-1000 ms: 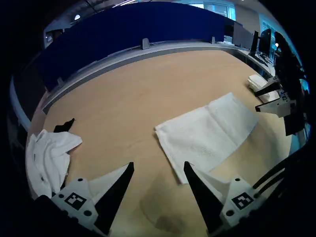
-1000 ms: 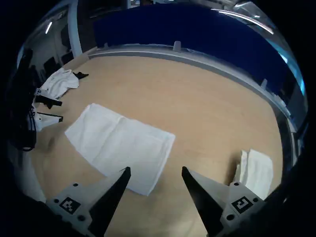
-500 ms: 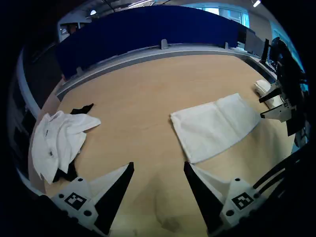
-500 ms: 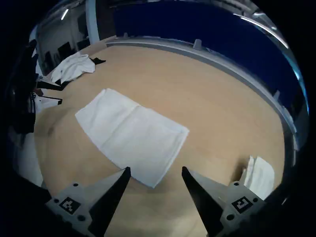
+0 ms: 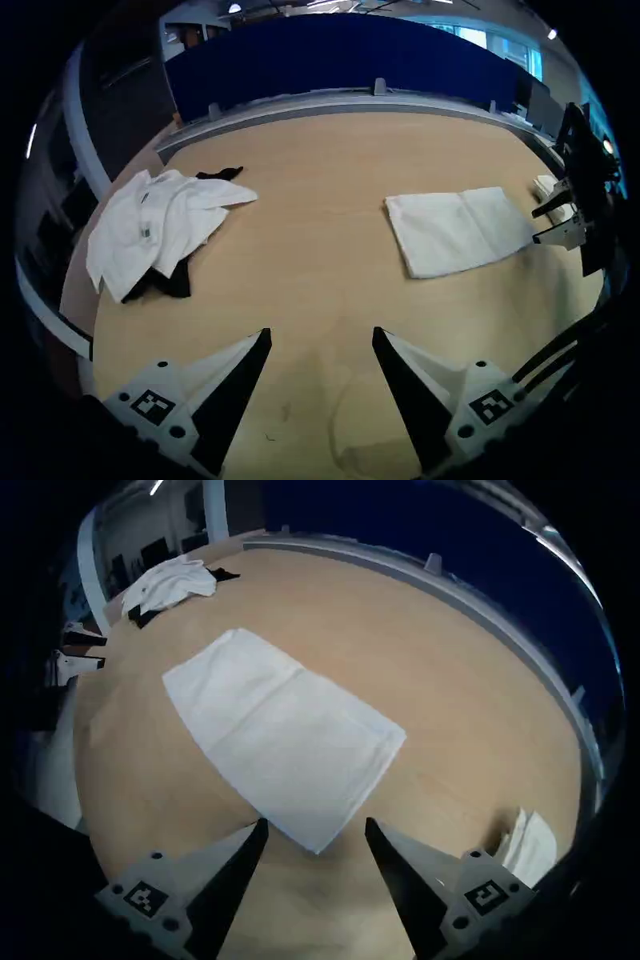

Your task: Fold towel

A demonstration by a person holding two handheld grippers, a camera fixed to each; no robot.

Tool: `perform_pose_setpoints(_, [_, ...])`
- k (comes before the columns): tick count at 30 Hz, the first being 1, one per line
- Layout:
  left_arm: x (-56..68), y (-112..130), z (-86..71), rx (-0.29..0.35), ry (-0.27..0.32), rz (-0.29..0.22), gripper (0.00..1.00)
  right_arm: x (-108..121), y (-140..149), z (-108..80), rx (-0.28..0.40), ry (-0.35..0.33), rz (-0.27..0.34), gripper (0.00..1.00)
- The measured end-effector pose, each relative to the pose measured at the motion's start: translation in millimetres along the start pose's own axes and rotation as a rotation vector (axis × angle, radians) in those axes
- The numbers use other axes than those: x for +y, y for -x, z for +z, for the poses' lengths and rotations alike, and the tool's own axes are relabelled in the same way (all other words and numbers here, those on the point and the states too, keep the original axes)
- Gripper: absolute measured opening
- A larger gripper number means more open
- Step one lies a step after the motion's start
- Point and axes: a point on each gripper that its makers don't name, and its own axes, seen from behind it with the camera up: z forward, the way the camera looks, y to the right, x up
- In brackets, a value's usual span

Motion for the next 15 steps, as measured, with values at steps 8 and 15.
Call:
perform_pose_setpoints(8, [-11.6,12,-16.4,0.0,-0.02,-0.062,0.94,-1,12,3.3,-0.039,-0.023,-0.002,0.77])
perform_pose_setpoints(15, [-20.5,18,-27.3,-0.001,-0.035,-0.065,0.94,-5,21,6.2,-0.063,-0.056,0.02,0.48])
